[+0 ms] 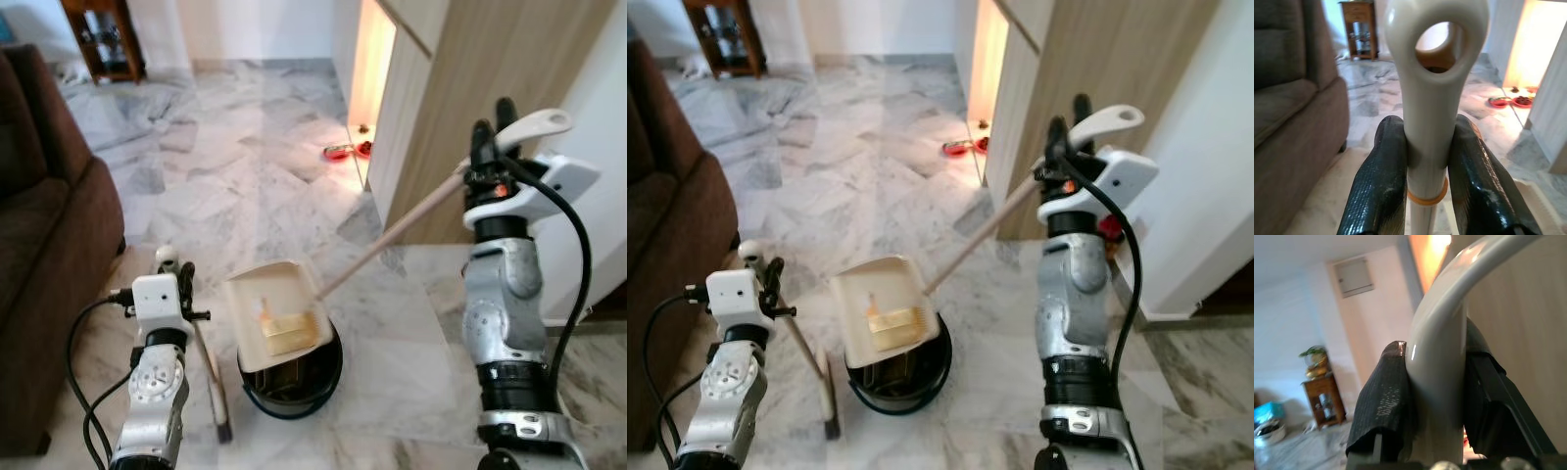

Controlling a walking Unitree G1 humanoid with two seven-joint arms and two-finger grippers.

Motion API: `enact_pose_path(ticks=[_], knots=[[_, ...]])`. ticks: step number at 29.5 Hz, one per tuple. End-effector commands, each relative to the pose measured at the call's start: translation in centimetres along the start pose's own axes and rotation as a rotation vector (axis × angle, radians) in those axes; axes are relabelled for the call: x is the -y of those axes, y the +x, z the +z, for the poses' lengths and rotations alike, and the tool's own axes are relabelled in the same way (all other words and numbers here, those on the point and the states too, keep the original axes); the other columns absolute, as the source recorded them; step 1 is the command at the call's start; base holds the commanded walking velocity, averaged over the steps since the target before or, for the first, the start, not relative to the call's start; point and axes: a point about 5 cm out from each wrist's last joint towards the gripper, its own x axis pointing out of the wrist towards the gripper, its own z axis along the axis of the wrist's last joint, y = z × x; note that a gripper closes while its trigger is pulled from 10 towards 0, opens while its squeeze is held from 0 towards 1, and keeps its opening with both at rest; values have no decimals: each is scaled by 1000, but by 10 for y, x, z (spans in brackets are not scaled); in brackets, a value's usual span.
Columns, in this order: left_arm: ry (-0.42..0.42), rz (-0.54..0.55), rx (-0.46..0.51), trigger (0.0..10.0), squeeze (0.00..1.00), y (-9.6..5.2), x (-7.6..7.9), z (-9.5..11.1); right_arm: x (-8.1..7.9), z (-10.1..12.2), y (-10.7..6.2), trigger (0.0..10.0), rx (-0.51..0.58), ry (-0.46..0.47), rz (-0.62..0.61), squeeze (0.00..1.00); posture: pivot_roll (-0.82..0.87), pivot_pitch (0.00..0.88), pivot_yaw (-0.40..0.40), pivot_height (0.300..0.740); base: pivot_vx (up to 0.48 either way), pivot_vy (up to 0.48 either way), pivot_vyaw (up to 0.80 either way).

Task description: Sweep floor

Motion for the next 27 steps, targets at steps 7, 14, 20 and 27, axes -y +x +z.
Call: enact_pose_path(ticks=[7,14,20,27], knots=[[14,4,35,10000,0,2,-3,6,-13,16,7,10000,78,46,38,0,40,0,-29,740,152,0,0],[15,2,34,10000,0,2,-2,6,-14,16,8,10000,73,44,46,0,41,0,-30,740,298,0,0],[14,3,35,10000,0,2,-2,6,-15,16,9,10000,74,46,52,0,40,0,-30,740,298,0,0],[11,4,39,10000,0,2,-2,7,-15,17,9,10000,77,44,52,0,38,0,-29,740,255,0,0]])
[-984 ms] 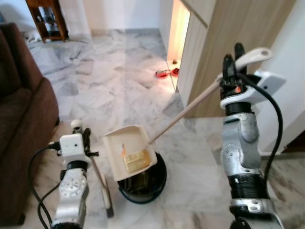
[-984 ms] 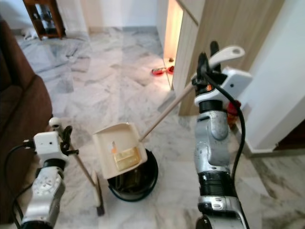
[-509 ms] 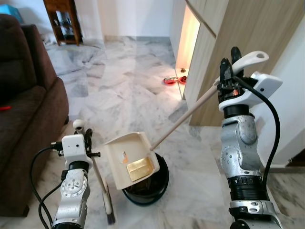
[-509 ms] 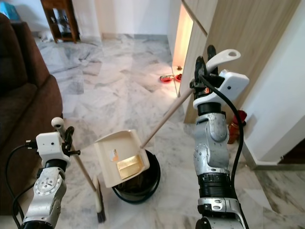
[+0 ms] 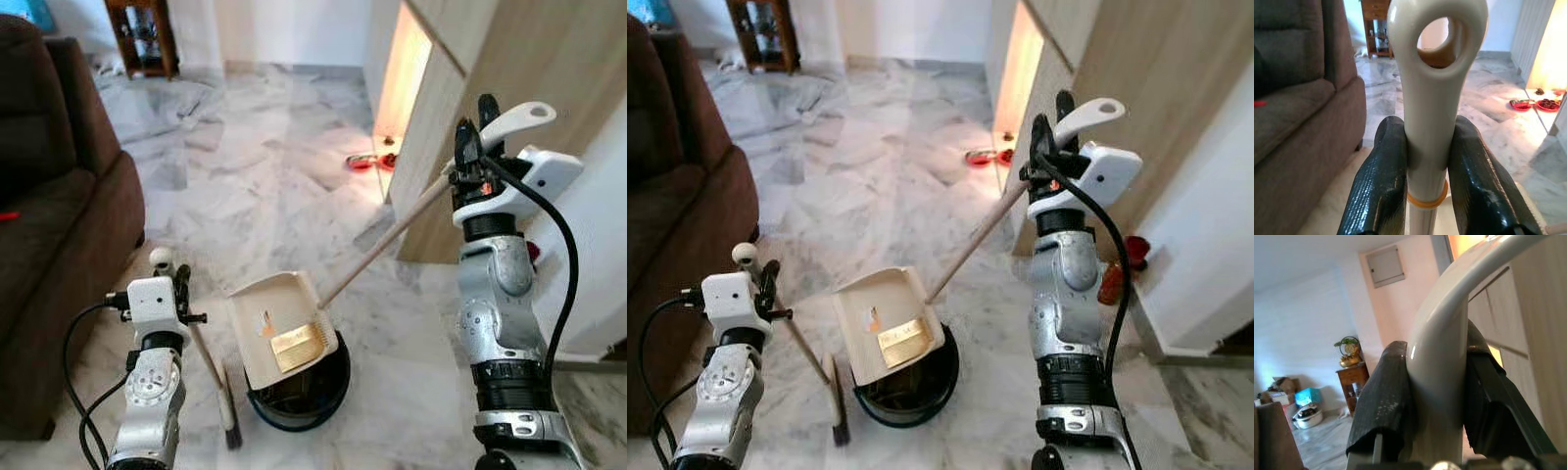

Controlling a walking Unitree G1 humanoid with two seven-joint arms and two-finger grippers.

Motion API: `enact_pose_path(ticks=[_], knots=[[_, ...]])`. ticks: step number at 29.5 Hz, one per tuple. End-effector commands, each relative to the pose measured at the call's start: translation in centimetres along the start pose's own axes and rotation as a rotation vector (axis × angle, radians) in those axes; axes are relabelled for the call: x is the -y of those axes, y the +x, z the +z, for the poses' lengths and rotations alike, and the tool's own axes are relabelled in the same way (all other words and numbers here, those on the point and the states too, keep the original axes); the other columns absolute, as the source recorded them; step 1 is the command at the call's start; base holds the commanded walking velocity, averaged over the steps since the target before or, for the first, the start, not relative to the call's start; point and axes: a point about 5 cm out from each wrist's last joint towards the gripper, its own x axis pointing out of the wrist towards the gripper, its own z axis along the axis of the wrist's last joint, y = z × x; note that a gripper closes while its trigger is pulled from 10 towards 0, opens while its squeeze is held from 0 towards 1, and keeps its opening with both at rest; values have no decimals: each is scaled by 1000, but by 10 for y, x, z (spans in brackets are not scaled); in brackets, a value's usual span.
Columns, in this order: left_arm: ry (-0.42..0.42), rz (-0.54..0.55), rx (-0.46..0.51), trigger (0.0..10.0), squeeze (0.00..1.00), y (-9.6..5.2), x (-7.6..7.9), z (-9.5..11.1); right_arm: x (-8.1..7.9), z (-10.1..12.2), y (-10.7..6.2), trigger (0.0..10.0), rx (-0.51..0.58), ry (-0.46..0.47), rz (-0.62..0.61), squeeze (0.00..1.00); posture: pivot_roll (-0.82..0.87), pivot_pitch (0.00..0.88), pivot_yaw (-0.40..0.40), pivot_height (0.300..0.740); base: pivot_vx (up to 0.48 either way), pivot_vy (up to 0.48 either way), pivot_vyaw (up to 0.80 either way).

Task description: Sweep floor

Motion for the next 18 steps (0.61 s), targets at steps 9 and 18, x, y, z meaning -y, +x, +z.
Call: enact_pose_path(ticks=[9,18], knots=[[-12,-19,58,10000,0,3,8,11,3,26,8,10000,117,-28,1,0,40,0,-31,740,0,0,0],[-14,-25,58,10000,0,3,9,11,-12,38,5,10000,210,-121,111,0,37,0,-27,740,0,0,0]])
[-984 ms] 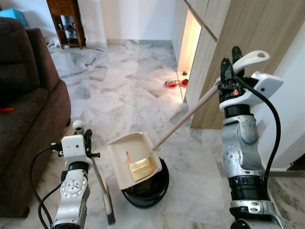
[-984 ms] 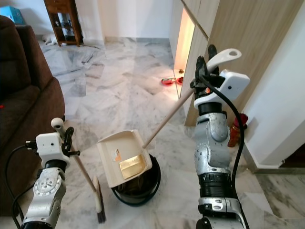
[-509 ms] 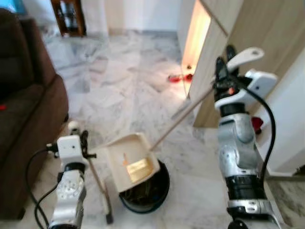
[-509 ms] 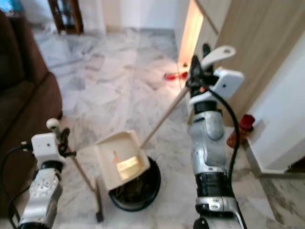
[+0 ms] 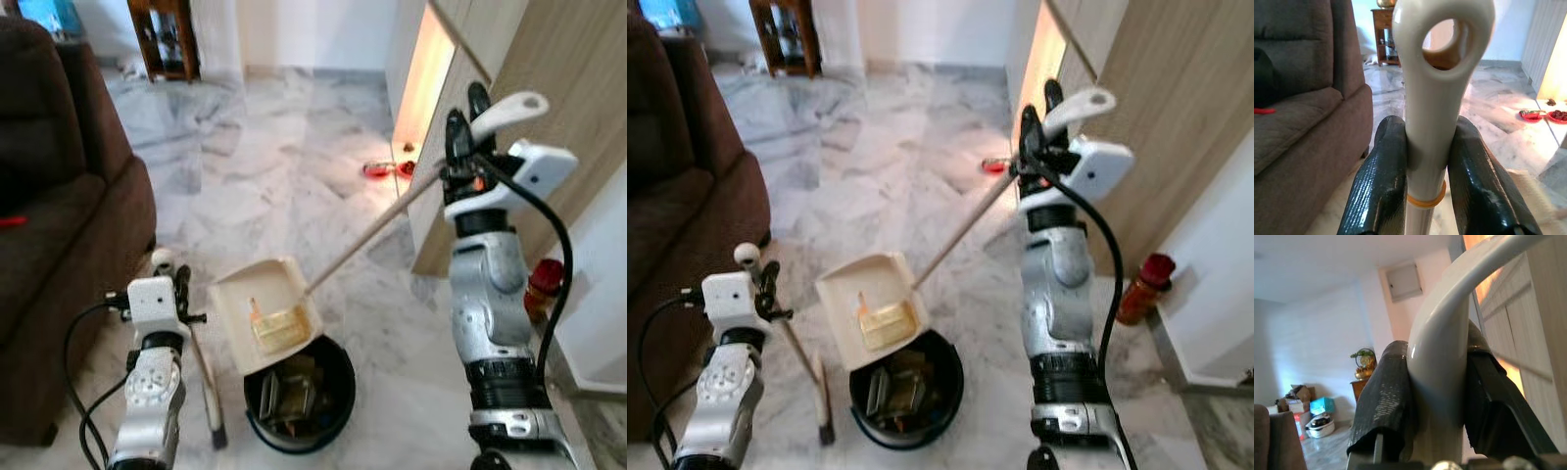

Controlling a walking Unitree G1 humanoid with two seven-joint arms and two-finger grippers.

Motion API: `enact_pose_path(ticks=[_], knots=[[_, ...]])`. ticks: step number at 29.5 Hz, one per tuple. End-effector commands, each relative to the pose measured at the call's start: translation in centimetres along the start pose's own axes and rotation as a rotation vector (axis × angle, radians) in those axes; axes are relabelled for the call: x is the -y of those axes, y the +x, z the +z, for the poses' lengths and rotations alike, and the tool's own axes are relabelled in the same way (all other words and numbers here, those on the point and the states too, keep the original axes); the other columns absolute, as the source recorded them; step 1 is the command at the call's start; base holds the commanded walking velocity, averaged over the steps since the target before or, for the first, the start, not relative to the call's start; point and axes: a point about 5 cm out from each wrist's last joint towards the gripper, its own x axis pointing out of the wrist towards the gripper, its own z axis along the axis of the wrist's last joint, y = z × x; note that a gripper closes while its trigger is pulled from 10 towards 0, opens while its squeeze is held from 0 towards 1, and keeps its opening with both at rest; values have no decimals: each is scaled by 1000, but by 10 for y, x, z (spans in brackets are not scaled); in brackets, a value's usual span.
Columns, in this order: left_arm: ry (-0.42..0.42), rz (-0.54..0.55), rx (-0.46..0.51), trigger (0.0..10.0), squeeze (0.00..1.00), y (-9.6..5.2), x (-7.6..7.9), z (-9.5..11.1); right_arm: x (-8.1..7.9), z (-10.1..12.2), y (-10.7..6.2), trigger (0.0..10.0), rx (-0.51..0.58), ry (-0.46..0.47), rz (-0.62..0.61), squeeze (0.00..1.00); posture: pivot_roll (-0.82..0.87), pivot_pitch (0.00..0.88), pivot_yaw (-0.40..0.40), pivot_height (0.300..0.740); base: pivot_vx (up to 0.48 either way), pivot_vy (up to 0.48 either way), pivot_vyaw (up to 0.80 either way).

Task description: Sweep floor

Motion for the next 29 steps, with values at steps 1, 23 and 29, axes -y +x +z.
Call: enact_pose_path(ticks=[1,23,29], knots=[[-8,-8,52,10000,0,3,3,10,-12,27,7,10000,146,-54,73,0,34,0,-27,740,0,0,0],[-11,-16,54,9922,0,2,4,10,-41,31,-21,10000,170,-190,271,0,32,0,-23,740,0,0,0],[-10,-19,55,9922,0,3,4,10,-41,32,-27,10000,170,-213,295,0,41,0,-28,740,0,0,0]])
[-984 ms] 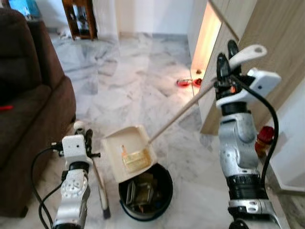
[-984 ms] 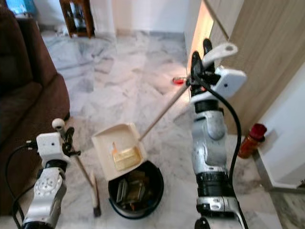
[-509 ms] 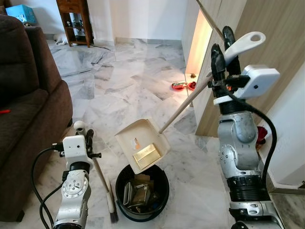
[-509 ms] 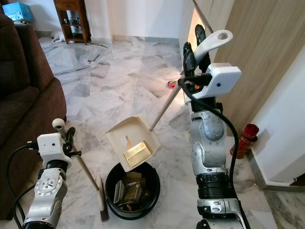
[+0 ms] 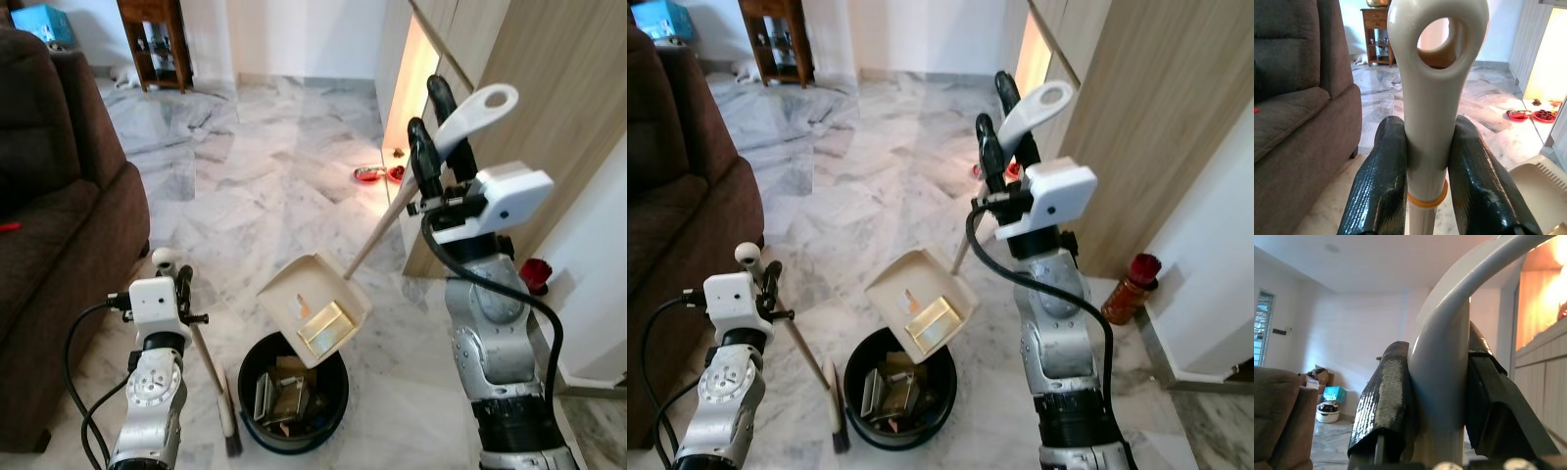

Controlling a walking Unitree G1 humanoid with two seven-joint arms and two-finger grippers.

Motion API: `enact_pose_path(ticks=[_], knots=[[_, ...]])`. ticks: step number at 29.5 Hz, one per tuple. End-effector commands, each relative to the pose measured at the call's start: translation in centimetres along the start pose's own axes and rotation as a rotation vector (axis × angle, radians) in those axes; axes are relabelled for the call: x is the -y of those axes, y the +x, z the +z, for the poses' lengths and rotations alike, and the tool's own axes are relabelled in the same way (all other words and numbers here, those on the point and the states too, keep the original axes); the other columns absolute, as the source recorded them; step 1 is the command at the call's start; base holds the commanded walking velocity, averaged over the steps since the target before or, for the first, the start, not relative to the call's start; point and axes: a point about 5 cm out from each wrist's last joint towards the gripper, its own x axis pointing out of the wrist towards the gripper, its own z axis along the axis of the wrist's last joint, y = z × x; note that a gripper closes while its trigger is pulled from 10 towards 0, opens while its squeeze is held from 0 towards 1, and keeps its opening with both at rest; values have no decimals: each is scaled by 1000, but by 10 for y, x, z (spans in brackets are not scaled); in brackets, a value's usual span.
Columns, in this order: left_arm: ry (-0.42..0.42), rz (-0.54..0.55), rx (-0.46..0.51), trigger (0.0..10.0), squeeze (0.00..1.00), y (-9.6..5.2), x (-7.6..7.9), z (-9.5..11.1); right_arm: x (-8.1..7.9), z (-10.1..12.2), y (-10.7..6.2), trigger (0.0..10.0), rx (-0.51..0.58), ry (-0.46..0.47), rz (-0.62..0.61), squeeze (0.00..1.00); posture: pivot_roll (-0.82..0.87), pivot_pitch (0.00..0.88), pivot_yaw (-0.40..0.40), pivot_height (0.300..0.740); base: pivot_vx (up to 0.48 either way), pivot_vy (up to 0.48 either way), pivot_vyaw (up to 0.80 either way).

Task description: Sweep floor

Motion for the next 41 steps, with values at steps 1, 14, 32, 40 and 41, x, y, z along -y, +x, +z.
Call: enact_pose_path(ticks=[1,14,32,40,41], knots=[[2,-5,60,9882,0,4,0,11,-2,19,4,10000,94,-40,34,0,41,0,-28,740,0,0,0],[4,-7,61,9882,0,5,-1,12,-8,25,-6,10000,91,17,74,0,37,0,-23,740,0,0,0],[7,-10,60,9922,0,6,-1,12,-18,25,-7,10000,63,-68,154,0,37,0,-17,740,0,0,0],[4,-12,57,9882,0,5,0,11,8,12,-2,10000,-3,-165,-56,0,33,0,-17,740,0,0,0],[4,-12,56,9882,0,5,0,11,12,12,-1,10000,-3,-176,-85,0,33,0,-17,740,0,0,0]])
